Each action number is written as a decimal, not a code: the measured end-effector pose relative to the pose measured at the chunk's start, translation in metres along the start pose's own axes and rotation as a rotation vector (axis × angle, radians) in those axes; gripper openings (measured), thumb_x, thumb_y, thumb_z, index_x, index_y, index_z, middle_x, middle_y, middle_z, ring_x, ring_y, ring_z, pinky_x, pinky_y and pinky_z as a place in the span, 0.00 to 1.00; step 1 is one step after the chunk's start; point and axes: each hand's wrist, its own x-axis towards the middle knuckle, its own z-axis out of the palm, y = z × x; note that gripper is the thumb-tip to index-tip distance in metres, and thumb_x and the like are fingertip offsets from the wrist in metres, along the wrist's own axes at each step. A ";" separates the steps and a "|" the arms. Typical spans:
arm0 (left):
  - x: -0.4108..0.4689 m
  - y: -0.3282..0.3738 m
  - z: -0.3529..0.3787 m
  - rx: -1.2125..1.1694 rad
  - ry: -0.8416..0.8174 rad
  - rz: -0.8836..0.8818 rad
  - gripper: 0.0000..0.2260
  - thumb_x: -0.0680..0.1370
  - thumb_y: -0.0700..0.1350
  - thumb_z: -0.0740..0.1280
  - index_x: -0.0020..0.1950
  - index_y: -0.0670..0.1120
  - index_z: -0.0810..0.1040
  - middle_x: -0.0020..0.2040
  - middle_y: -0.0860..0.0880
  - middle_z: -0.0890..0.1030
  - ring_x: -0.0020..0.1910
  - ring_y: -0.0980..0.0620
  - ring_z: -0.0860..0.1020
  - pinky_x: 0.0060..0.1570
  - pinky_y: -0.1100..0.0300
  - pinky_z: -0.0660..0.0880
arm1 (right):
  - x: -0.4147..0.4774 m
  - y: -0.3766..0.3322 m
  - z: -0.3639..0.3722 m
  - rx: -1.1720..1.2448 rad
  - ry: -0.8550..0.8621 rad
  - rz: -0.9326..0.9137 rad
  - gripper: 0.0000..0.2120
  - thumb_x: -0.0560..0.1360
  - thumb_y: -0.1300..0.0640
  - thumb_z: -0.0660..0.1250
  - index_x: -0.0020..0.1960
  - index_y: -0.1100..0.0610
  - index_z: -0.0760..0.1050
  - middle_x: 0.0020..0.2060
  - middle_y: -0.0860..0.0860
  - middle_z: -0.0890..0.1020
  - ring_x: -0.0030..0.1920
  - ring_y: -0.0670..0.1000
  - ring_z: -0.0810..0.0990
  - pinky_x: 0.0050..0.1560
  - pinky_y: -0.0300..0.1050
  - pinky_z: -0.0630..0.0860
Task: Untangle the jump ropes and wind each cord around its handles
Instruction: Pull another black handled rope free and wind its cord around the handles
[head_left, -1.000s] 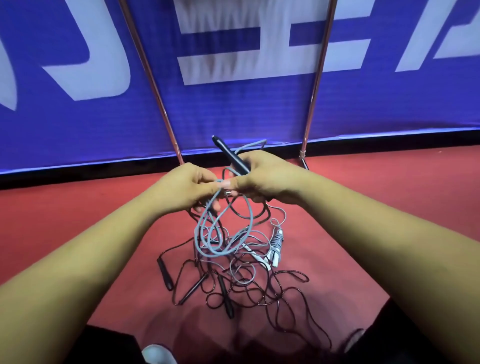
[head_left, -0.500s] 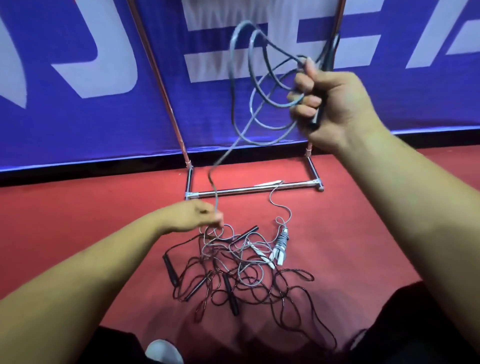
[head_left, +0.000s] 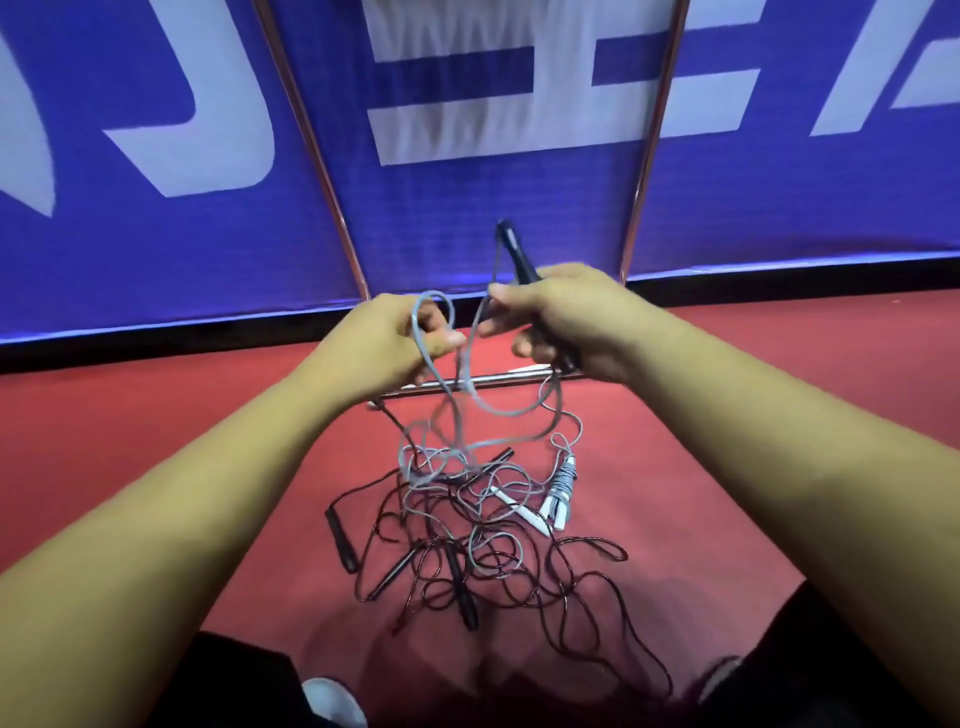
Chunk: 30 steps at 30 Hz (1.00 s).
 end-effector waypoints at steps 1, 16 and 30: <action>-0.001 0.003 0.002 0.050 -0.002 0.019 0.15 0.77 0.54 0.71 0.36 0.46 0.74 0.24 0.50 0.75 0.20 0.59 0.68 0.23 0.68 0.64 | 0.000 0.004 0.006 0.036 -0.040 0.043 0.11 0.77 0.50 0.68 0.47 0.58 0.74 0.42 0.57 0.83 0.23 0.46 0.69 0.20 0.34 0.60; -0.007 0.006 0.009 0.021 -0.153 0.021 0.11 0.75 0.43 0.72 0.49 0.41 0.72 0.28 0.48 0.83 0.24 0.53 0.80 0.29 0.67 0.71 | 0.008 0.027 0.037 0.069 -0.057 -0.070 0.05 0.73 0.61 0.72 0.47 0.58 0.77 0.28 0.48 0.77 0.21 0.44 0.65 0.21 0.36 0.59; -0.002 -0.090 0.015 0.003 -0.520 -0.161 0.11 0.82 0.43 0.64 0.40 0.48 0.80 0.38 0.51 0.83 0.34 0.62 0.77 0.43 0.62 0.73 | 0.010 -0.032 -0.036 0.516 0.306 -0.446 0.09 0.79 0.65 0.63 0.41 0.57 0.67 0.29 0.52 0.77 0.20 0.45 0.64 0.22 0.34 0.58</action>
